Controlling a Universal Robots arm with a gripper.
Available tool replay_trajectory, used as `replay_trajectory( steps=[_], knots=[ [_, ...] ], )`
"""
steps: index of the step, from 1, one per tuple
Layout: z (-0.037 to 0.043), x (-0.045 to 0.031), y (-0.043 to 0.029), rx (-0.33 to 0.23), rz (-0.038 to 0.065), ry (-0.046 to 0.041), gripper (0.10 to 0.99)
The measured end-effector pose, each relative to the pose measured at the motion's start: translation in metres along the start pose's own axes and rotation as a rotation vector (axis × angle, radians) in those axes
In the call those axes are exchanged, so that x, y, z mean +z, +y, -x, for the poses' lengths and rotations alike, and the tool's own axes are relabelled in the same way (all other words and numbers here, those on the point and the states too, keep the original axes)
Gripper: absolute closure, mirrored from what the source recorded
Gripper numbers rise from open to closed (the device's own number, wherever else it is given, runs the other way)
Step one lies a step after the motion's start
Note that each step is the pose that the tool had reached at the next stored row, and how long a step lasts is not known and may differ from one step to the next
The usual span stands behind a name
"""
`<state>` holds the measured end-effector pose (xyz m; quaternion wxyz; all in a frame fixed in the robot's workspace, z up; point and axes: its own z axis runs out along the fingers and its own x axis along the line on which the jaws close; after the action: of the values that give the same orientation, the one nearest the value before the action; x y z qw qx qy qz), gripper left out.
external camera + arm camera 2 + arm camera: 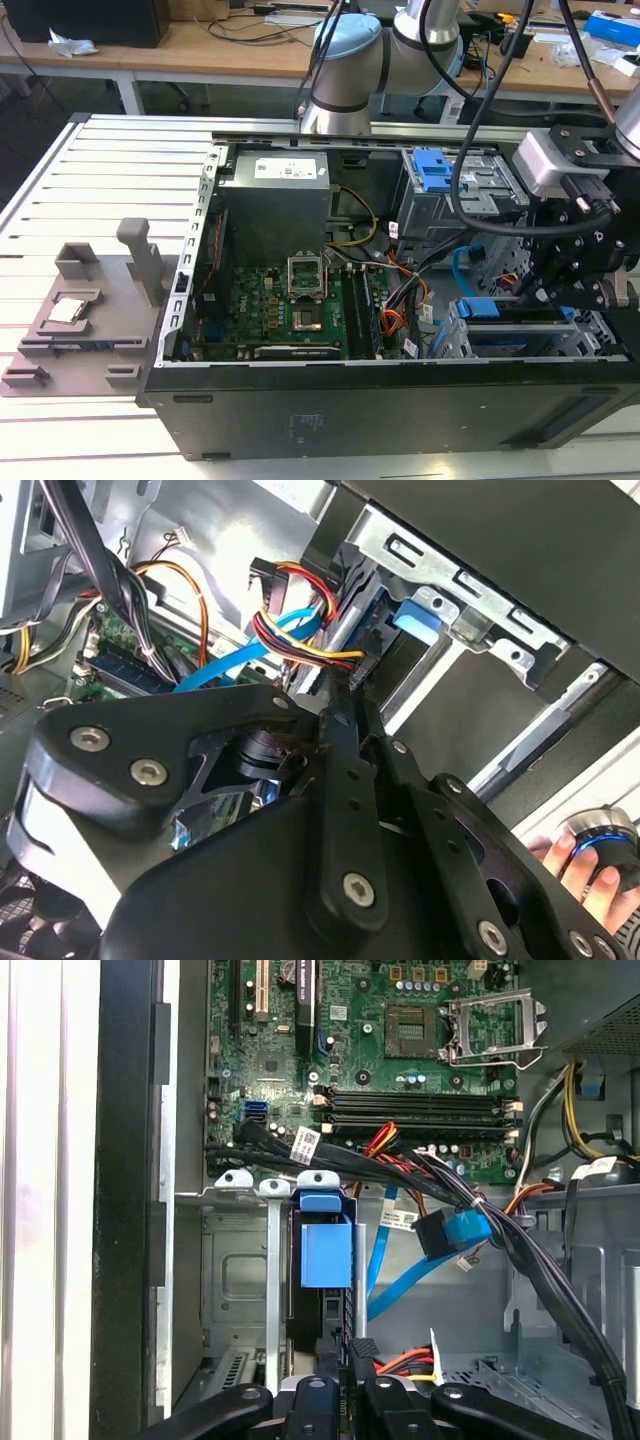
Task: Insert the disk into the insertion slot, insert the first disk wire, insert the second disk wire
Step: 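Insert the first disk wire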
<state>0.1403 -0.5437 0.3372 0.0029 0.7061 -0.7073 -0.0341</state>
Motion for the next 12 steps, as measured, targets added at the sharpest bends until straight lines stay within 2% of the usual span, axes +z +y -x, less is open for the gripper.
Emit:
replay_trajectory(
  steps=[7,9,10,11,12],
  knots=[
    [0.0000,0.0024,-0.0032,0.000,0.002,-0.0004,0.922],
    [0.0000,0.0037,-0.0035,0.000,0.002,-0.0029,0.914],
    [0.0000,0.0035,-0.0035,0.000,0.003,-0.0023,0.914],
    [-0.0001,0.0026,-0.0034,0.000,0.002,-0.0005,0.851],
    [0.0001,-0.0014,-0.0032,0.000,0.002,-0.0005,0.851]
  ],
)
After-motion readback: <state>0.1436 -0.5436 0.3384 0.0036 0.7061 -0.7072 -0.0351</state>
